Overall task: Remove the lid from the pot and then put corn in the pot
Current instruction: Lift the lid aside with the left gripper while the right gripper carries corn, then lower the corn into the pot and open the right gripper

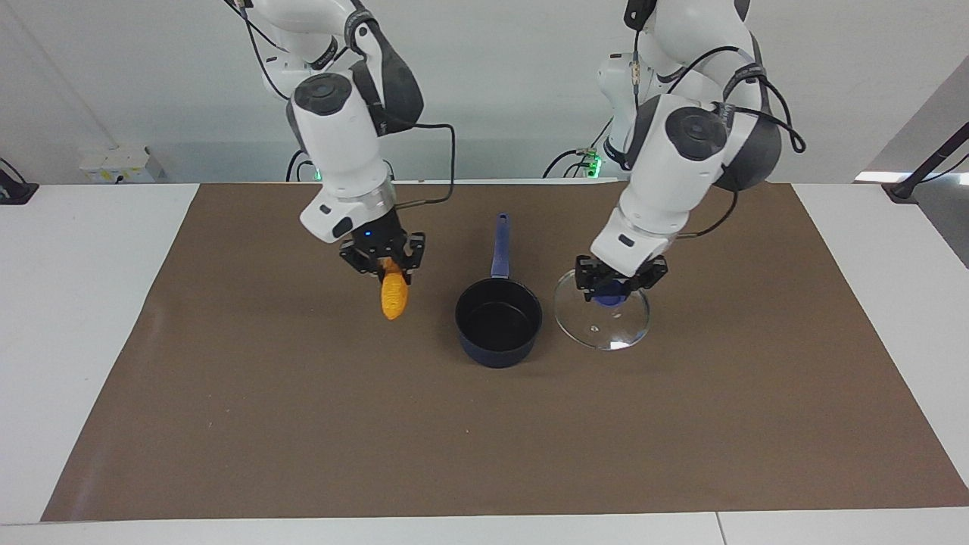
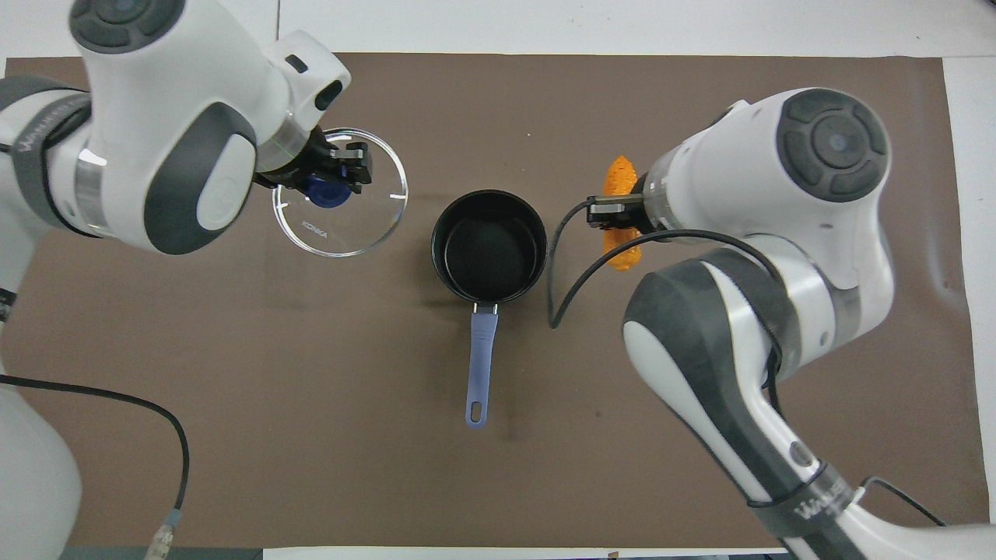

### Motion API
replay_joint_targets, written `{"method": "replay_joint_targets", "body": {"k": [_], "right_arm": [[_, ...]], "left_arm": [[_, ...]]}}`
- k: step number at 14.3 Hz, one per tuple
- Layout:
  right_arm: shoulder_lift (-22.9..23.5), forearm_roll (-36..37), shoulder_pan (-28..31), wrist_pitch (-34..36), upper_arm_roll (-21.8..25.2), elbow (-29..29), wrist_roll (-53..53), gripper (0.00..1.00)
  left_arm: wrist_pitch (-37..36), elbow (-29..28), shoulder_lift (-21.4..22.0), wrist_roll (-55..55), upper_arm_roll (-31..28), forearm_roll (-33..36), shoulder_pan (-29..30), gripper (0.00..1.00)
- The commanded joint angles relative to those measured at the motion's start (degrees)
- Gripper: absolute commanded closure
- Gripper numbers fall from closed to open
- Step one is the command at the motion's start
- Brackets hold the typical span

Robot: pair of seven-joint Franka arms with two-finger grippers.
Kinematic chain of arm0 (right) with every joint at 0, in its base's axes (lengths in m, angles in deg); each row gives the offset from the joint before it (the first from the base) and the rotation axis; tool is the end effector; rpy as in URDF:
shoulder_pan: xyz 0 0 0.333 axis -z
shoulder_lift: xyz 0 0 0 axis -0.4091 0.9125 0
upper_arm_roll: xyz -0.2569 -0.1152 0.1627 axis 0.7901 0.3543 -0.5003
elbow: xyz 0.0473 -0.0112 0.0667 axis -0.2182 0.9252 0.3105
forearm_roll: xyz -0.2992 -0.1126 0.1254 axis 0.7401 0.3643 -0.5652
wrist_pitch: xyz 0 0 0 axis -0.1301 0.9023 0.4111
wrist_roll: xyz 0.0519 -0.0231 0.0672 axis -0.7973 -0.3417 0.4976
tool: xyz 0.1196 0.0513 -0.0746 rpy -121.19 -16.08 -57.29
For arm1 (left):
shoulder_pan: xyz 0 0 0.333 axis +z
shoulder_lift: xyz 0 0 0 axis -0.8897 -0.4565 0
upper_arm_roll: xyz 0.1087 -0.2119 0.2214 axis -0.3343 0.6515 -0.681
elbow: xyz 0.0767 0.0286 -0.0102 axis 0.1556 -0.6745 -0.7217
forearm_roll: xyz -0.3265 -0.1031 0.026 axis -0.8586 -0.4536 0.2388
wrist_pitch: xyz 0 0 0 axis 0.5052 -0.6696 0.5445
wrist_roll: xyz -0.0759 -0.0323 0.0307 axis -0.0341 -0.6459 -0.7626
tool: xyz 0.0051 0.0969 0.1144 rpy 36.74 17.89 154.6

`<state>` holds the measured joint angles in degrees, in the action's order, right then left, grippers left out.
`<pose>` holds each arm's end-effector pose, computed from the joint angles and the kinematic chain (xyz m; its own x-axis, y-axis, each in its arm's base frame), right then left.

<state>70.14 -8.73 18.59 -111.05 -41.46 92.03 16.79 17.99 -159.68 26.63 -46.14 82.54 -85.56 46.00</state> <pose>0.5361 0.2491 0.4930 0.9922 -0.0305 0.1206 -0.0127 -0.9892 -0.1460 0.5857 -0.2078 0.4829 0.9979 -0.0619 -0.0199 -0.0603 -0.9957 0.0704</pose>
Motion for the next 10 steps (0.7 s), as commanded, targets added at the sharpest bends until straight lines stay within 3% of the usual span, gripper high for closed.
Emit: {"method": "replay_joint_targets", "body": {"k": [1, 4, 6, 10], "right_arm": [[7.7, 3.6, -6.5, 1.8, 0.1, -9.8, -7.7, 1.00], [18.3, 10.9, -13.7, 2.4, 0.5, -19.8, -13.6, 1.00], [20.9, 16.0, -13.6, 0.1, 0.1, -19.2, -14.7, 1.00], [20.1, 15.8, -12.2, -4.5, 0.1, -10.1, -14.7, 1.00]], "left_arm": [[-1.4, -2.5, 2.1, -8.2, 0.3, -1.2, 7.1, 1.00], [1.4, -9.5, 4.6, -14.9, 0.2, -1.2, 14.6, 1.00], [7.5, -16.1, 5.9, -17.9, 0.2, -1.2, 18.8, 1.00], [18.3, -24.8, 5.6, -20.2, 0.0, -1.1, 21.8, 1.00]]}}
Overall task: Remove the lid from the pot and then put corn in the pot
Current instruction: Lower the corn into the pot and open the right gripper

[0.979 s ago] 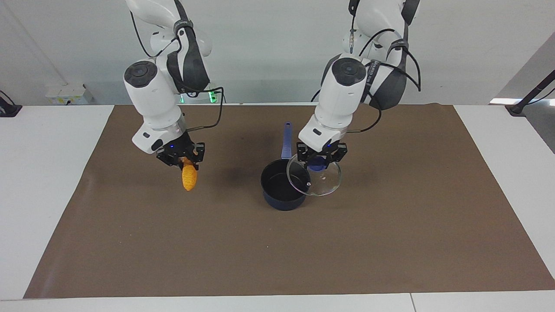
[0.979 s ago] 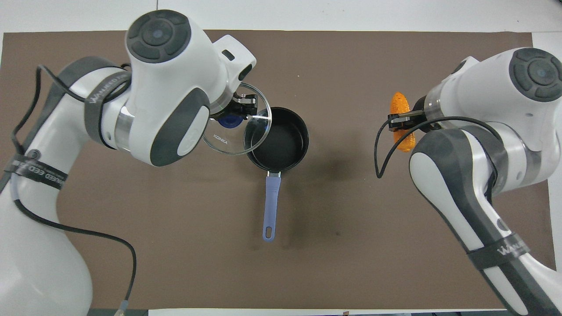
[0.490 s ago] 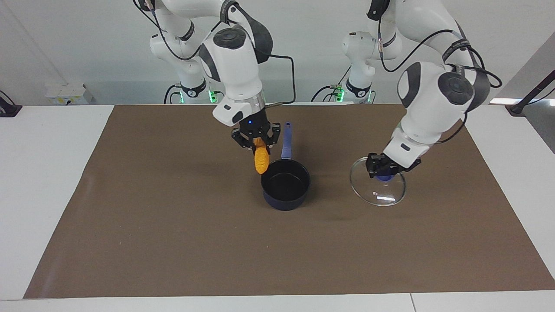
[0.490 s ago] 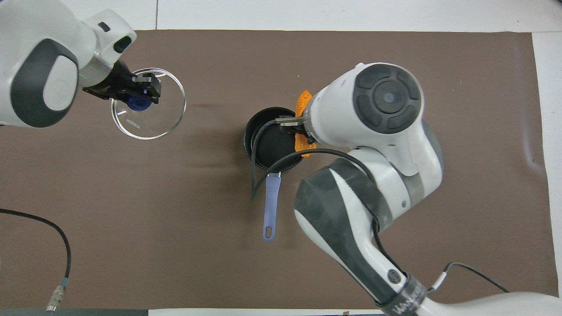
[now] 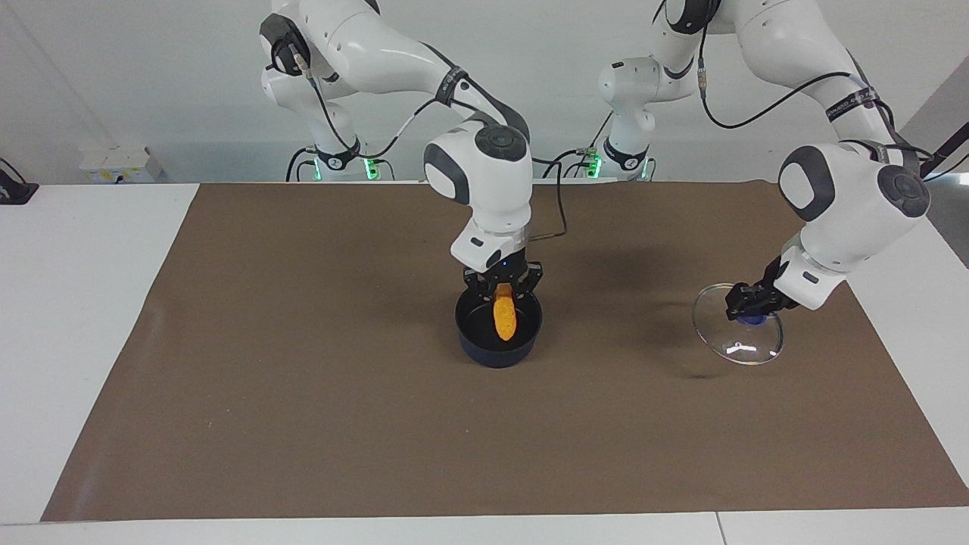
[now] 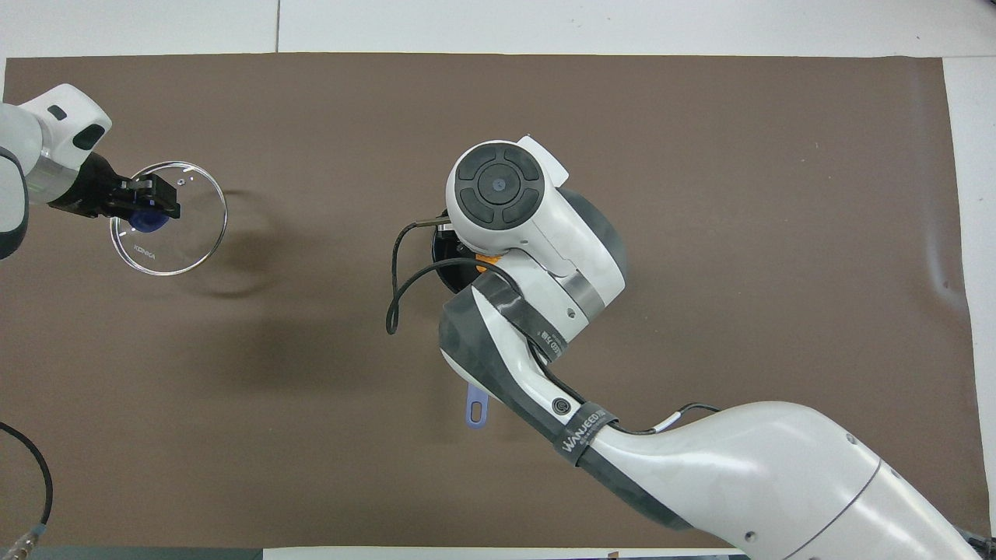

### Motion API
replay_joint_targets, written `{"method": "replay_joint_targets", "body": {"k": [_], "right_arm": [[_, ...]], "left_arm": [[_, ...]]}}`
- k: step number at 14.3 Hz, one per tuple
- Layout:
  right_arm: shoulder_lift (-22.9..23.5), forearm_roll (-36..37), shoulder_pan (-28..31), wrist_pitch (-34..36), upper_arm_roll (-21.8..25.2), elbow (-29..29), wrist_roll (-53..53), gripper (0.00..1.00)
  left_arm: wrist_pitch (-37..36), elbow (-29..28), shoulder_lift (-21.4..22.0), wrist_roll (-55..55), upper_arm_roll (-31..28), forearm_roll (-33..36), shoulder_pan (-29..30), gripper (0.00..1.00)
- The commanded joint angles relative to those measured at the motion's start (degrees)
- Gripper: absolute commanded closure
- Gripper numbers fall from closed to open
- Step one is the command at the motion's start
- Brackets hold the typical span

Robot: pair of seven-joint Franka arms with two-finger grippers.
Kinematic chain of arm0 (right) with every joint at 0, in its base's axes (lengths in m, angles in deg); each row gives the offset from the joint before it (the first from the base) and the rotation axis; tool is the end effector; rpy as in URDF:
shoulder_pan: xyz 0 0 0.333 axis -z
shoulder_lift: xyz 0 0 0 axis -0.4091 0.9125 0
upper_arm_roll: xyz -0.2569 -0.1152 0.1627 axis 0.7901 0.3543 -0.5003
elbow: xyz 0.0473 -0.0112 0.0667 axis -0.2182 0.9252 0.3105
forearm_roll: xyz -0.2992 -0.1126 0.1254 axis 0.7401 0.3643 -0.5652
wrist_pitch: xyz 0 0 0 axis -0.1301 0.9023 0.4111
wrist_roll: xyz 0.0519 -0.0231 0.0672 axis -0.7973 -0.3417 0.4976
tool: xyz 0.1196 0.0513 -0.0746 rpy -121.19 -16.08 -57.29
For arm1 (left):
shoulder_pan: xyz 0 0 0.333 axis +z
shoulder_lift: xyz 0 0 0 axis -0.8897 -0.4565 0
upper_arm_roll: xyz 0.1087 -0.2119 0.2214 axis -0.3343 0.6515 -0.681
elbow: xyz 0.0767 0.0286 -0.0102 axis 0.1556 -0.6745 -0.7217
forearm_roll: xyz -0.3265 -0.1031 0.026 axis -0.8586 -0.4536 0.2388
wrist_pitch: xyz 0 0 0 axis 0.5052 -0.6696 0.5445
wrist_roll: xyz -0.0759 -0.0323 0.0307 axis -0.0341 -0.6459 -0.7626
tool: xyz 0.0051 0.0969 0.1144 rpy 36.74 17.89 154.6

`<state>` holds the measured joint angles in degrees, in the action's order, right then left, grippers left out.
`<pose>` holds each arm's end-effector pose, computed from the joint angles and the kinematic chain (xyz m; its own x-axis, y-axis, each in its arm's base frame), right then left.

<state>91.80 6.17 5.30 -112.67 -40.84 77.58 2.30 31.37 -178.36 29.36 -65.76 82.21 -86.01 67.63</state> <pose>0.5665 0.3724 0.3769 0.9945 0.0077 0.1047 0.0109 -0.9995 -0.0302 0.5942 0.0239 0.3927 0.9992 -0.0051 -0.0406 -0.0020 -0.9972 0.0751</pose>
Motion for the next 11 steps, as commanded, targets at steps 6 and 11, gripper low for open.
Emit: {"method": "replay_joint_targets", "body": {"k": [6, 11], "right_arm": [[-2.1, 0.9, 1.4, -11.2, -0.6, 11.2, -1.7, 0.70], [-3.2, 0.8, 1.3, -7.7, -0.6, 8.1, -1.8, 0.04]], "left_arm": [[10.3, -11.4, 2.4, -1.2, 0.3, -0.6, 1.4, 1.00], [14.6, -15.0, 2.8, -1.2, 0.3, -0.5, 1.4, 1.00]]}}
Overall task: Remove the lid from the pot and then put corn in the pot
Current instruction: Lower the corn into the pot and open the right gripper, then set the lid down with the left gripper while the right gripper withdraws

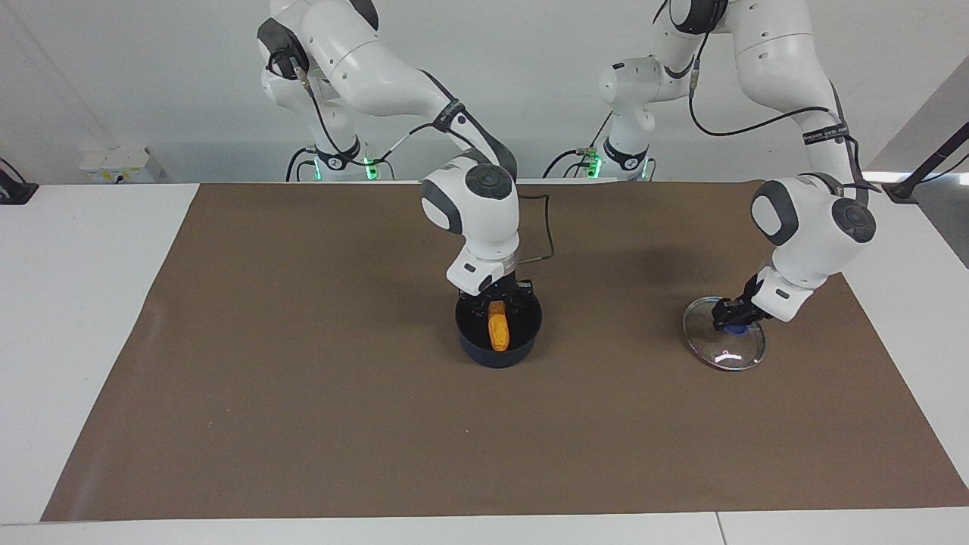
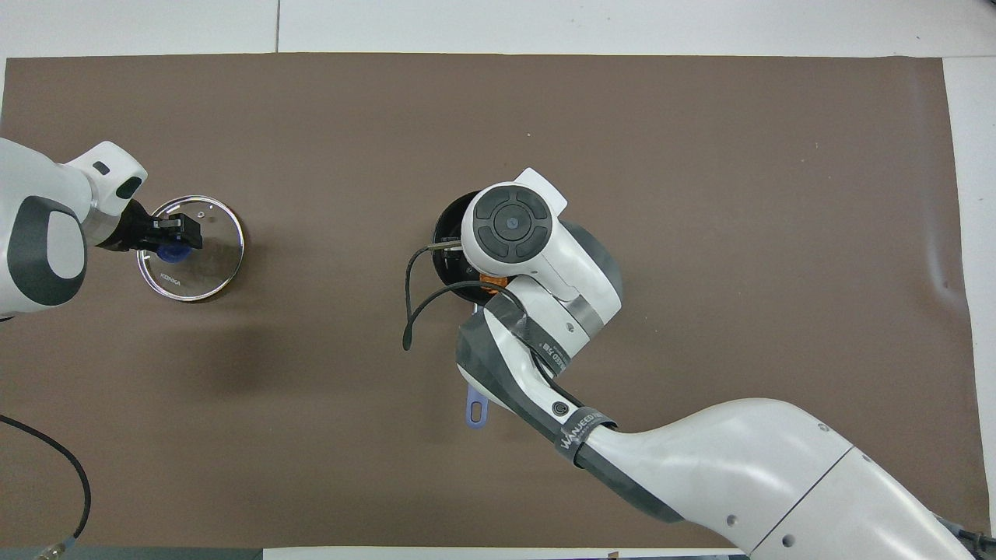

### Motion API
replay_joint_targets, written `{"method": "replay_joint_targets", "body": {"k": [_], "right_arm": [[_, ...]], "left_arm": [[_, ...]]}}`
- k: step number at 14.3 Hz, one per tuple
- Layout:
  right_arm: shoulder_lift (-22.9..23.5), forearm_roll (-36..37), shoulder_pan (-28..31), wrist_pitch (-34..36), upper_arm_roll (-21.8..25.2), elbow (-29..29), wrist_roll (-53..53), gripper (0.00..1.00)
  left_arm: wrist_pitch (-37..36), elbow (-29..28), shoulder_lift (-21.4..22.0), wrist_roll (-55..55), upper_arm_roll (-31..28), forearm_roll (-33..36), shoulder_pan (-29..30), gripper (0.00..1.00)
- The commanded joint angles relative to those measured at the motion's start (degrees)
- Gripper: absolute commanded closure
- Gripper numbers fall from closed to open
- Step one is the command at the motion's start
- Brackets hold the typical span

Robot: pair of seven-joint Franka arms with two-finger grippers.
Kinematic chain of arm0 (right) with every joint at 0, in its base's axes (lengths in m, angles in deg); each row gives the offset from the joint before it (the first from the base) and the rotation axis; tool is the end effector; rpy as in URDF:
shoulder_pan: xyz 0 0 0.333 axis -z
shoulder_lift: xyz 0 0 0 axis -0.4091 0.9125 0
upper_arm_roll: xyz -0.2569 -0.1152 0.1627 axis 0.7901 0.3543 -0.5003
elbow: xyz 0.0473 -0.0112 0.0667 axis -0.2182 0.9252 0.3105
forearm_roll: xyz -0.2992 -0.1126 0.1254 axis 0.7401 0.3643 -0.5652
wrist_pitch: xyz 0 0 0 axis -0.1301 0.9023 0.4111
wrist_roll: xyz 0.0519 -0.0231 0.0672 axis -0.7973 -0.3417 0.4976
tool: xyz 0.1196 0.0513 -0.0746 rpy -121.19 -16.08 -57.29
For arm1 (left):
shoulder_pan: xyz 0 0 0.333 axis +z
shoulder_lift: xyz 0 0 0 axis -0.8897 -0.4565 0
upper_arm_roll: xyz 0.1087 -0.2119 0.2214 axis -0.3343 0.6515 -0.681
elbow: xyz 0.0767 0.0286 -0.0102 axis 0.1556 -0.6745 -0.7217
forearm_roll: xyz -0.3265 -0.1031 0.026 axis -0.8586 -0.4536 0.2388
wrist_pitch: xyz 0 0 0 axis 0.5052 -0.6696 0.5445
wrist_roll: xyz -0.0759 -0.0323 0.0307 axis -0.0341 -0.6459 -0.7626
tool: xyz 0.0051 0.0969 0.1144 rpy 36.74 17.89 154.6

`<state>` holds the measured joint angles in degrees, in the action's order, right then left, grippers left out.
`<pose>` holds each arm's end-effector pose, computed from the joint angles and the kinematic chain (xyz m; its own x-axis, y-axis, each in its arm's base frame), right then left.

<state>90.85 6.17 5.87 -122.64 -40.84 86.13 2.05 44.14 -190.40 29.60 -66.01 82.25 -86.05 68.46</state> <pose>0.5548 0.3744 0.3413 0.9912 0.0225 0.1308 0.0313 -0.9973 -0.0657 0.5734 0.0323 0.3276 0.9995 0.0181 -0.0244 0.0197 -0.9976 0.0671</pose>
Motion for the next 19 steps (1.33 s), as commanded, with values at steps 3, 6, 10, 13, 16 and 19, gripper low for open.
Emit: {"method": "replay_joint_targets", "body": {"k": [3, 6, 10, 13, 16, 19], "right_arm": [[-7.1, 0.8, 2.2, 7.2, -0.6, -2.9, -0.9, 0.00], [-11.2, 0.6, 7.1, 14.0, -0.7, -3.9, 4.7, 0.00], [-17.8, -2.8, 16.1, 24.4, -0.7, -3.6, 18.7, 0.00], [-23.9, -9.3, 25.1, 31.9, -0.6, -3.2, 26.9, 0.00], [-27.3, -11.4, 29.6, 36.2, -0.6, -3.2, 28.9, 0.00], [-28.7, -11.4, 30.1, 38.0, -0.2, -3.2, 30.9, 0.00]], "left_arm": [[1.0, -2.5, 2.5, -2.2, 0.3, -0.3, 0.5, 0.01], [-3.0, 0.3, 3.5, -2.8, 0.3, -0.1, 0.0, 0.00], [-19.2, 12.6, 5.3, -2.3, 0.5, 0.1, -0.4, 0.00], [-24.0, 14.5, 10.4, -2.0, 0.5, 1.7, -1.5, 0.00], [-28.1, 14.4, 15.4, -1.8, 0.7, 3.4, -2.3, 0.00], [-33.0, 13.7, 19.5, -1.4, 0.8, 4.5, -3.2, 0.00]]}}
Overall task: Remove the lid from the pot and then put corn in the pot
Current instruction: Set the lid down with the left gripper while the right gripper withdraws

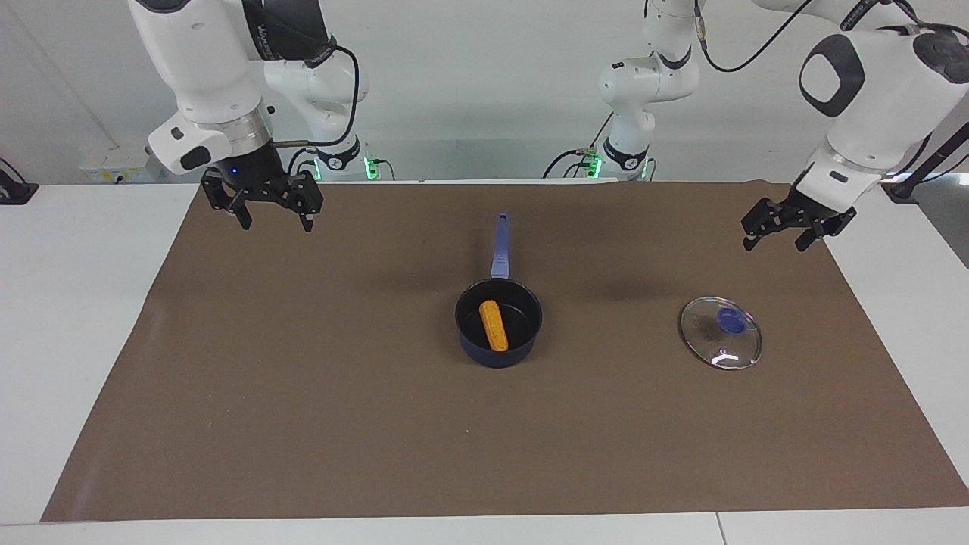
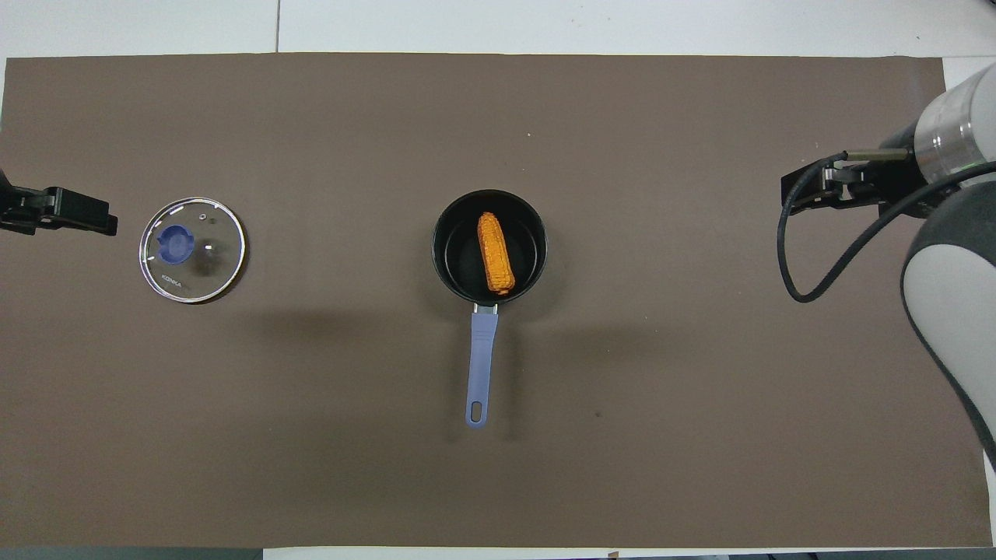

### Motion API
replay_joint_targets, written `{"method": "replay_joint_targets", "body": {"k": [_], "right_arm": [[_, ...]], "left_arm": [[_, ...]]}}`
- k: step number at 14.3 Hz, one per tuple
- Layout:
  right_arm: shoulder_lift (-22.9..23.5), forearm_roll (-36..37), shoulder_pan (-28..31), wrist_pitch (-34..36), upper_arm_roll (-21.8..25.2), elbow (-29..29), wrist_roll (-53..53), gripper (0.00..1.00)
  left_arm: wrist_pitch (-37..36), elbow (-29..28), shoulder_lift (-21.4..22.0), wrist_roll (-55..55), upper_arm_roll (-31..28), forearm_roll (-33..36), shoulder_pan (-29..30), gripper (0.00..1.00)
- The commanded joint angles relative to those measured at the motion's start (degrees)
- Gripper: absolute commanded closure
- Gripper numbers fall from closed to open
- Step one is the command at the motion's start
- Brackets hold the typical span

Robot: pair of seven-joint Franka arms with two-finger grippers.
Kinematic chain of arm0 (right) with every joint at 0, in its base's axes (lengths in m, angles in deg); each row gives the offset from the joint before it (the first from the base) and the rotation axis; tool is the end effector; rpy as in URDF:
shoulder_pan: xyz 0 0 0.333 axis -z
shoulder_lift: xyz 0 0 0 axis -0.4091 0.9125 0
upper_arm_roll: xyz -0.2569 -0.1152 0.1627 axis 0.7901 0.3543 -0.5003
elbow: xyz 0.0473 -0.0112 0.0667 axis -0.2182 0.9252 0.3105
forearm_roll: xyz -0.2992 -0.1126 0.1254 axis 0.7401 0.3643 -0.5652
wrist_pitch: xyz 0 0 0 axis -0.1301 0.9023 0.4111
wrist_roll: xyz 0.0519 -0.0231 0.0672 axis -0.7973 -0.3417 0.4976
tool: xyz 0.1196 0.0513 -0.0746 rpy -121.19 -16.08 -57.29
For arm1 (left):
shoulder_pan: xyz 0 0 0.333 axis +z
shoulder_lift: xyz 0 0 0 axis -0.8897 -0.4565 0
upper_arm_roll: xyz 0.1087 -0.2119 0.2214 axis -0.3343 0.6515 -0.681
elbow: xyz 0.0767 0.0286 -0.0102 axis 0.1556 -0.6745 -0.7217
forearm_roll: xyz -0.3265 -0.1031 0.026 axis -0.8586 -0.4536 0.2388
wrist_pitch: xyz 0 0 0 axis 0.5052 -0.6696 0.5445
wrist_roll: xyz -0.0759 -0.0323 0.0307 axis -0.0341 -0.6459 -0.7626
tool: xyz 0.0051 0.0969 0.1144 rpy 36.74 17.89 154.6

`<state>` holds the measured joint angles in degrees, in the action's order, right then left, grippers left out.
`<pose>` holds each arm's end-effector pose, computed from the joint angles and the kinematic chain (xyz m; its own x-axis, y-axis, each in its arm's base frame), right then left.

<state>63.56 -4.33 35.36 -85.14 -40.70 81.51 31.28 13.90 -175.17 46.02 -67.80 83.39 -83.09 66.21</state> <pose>0.5207 0.0629 0.5887 0.9981 -0.0586 0.0212 -0.0593 -0.9976 0.0356 0.5161 -0.0001 0.5531 0.9937 -0.1123 -0.0021 -0.1122 -0.9935 0.0183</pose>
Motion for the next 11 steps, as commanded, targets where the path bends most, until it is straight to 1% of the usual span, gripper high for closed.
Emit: {"method": "replay_joint_targets", "body": {"k": [1, 4, 5, 6, 7, 9, 10, 11], "right_arm": [[-1.7, -0.9, 1.5, 1.5, -0.4, 1.6, 2.6, 0.00], [-3.0, -0.9, 5.3, 3.9, -0.4, 2.6, 6.2, 0.00], [-3.2, -0.9, 6.6, 4.5, -0.4, 2.6, 9.0, 0.00], [-3.5, -0.9, 6.7, 5.1, 0.5, 2.4, 10.7, 0.00], [-3.6, -0.9, 5.4, 5.7, 3.2, 2.1, 11.0, 0.00], [-4.9, -1.0, 0.4, 8.4, 8.3, 2.6, 10.9, 0.00], [-4.9, -1.0, -0.4, 8.4, 9.0, 2.7, 10.6, 0.00], [-4.5, -1.0, -0.4, 6.2, 9.1, 2.6, 10.8, 0.00]], "left_arm": [[-3.8, -2.4, 4.3, 0.9, -0.3, 1.5, -1.3, 0.00], [-3.3, -5.8, 6.2, 5.8, -0.3, 1.5, -3.8, 0.00], [-2.8, -6.7, 6.4, 6.3, -0.3, 1.5, -4.4, 0.00], [-2.0, -6.7, 6.3, 7.6, -0.3, 1.5, -5.6, 0.00], [-1.0, -6.1, 6.1, 8.7, -0.3, 1.5, -6.0, 0.00], [-2.0, -4.2, 5.5, 8.9, -0.8, 1.4, -7.7, 0.00], [-2.9, -3.3, 5.2, 9.0, -0.8, 1.4, -8.1, 0.00], [-4.0, -2.5, 4.7, 9.0, -0.8, 1.4, -8.0, 0.00]]}}
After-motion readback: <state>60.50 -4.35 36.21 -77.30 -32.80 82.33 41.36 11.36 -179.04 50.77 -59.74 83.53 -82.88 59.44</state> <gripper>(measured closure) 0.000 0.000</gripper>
